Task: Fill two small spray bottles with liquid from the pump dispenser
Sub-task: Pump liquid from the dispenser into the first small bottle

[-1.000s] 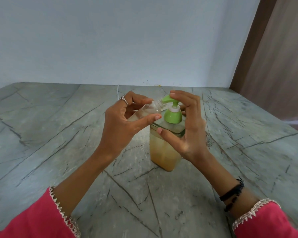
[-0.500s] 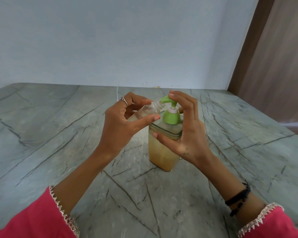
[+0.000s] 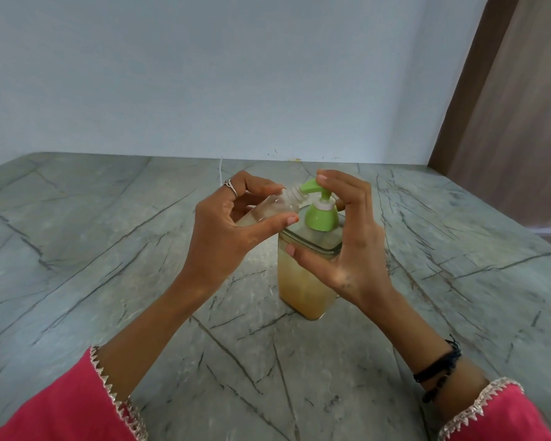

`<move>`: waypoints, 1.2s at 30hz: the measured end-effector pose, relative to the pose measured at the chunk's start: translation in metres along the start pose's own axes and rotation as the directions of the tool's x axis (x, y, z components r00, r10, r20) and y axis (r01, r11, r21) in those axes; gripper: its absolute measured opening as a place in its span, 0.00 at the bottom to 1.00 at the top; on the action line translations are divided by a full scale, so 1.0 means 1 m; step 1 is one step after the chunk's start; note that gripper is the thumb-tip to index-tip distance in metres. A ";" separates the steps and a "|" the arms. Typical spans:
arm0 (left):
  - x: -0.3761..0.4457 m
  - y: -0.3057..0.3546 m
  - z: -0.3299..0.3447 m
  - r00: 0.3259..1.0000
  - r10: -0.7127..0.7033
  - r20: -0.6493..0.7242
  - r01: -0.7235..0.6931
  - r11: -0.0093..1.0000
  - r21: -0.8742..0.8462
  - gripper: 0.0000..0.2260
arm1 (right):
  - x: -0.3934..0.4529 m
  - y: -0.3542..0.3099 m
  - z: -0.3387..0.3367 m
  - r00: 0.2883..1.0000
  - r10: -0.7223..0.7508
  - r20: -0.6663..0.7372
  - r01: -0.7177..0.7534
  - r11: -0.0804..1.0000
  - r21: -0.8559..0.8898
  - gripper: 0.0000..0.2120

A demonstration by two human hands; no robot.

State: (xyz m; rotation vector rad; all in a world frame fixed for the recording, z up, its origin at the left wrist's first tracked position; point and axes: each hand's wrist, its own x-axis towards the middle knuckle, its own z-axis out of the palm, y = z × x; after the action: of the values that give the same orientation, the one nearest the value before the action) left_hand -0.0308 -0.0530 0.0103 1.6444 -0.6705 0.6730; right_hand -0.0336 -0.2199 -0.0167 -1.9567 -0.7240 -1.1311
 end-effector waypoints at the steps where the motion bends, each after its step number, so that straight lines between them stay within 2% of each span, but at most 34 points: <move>1: 0.000 0.001 0.000 1.000 0.003 0.002 -0.003 1.000 -0.001 0.14 | 0.000 0.000 0.000 1.000 -0.001 0.006 0.001 1.000 -0.003 0.34; 8: 0.000 0.001 -0.001 1.000 0.016 0.012 -0.016 1.000 0.011 0.14 | 0.000 0.002 0.000 1.000 0.008 0.011 -0.009 1.000 0.014 0.35; 19: 0.000 0.000 0.000 1.000 0.020 0.015 -0.020 1.000 0.002 0.14 | 0.003 0.002 0.003 0.999 0.013 -0.048 -0.010 0.998 0.067 0.29; 29: 0.000 0.002 -0.001 0.999 0.045 0.016 -0.045 0.999 0.015 0.14 | -0.001 0.001 0.001 1.000 0.010 -0.011 -0.010 1.000 0.021 0.34; 36: 0.000 0.001 0.000 0.999 0.042 0.003 -0.042 0.999 -0.001 0.14 | 0.001 0.004 0.004 0.998 0.001 -0.055 0.003 0.998 0.066 0.32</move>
State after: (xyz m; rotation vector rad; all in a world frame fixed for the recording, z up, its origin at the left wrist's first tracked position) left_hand -0.0319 -0.0529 0.0112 1.6346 -0.7086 0.7007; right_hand -0.0285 -0.2191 -0.0185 -1.8632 -0.7239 -1.1430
